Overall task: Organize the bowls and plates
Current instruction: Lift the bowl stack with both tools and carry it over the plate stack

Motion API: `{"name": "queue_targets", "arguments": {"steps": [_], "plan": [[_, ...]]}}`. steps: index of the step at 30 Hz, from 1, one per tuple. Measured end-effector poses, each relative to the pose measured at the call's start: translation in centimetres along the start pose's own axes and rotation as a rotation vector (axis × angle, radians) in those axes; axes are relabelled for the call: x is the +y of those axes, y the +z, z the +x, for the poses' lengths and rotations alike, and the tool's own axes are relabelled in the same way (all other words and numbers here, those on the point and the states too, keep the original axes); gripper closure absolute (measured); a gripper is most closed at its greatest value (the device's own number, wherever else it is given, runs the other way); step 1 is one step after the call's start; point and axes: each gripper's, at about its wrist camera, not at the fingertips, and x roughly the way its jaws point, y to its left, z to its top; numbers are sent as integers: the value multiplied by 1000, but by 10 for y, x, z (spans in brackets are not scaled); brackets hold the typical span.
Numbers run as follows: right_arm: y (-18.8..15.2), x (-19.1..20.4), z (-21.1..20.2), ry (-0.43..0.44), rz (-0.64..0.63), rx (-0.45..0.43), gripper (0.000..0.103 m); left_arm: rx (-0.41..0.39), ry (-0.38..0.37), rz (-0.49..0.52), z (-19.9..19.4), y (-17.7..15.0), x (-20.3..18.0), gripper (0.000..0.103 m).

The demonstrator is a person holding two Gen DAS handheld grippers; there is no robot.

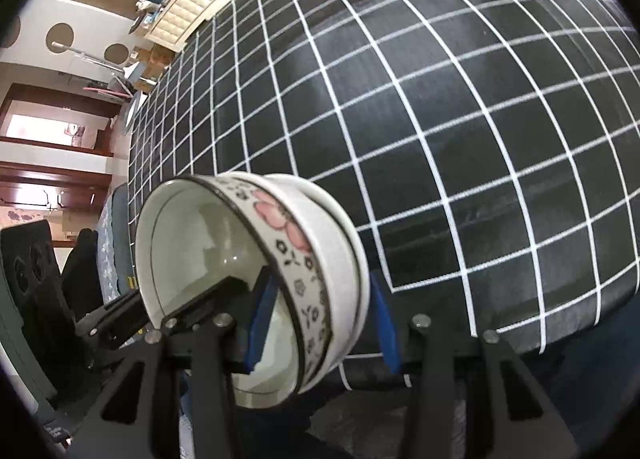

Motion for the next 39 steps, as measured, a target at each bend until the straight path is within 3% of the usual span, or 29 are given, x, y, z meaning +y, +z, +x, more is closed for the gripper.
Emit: {"name": "queue_targets", "arguments": {"steps": [11, 21, 27, 39], "plan": [[2, 56, -15, 8, -100, -14, 54, -104, 41, -63, -59, -5, 20, 68], [1, 116, 17, 37, -189, 45, 55, -125, 98, -197, -96, -26, 76, 68], [-3, 137, 43, 45, -221, 95, 56, -113, 119, -256, -96, -44, 108, 68], [-4, 139, 75, 40, -188, 171, 57, -78, 124, -317, -74, -54, 123, 68]]}}
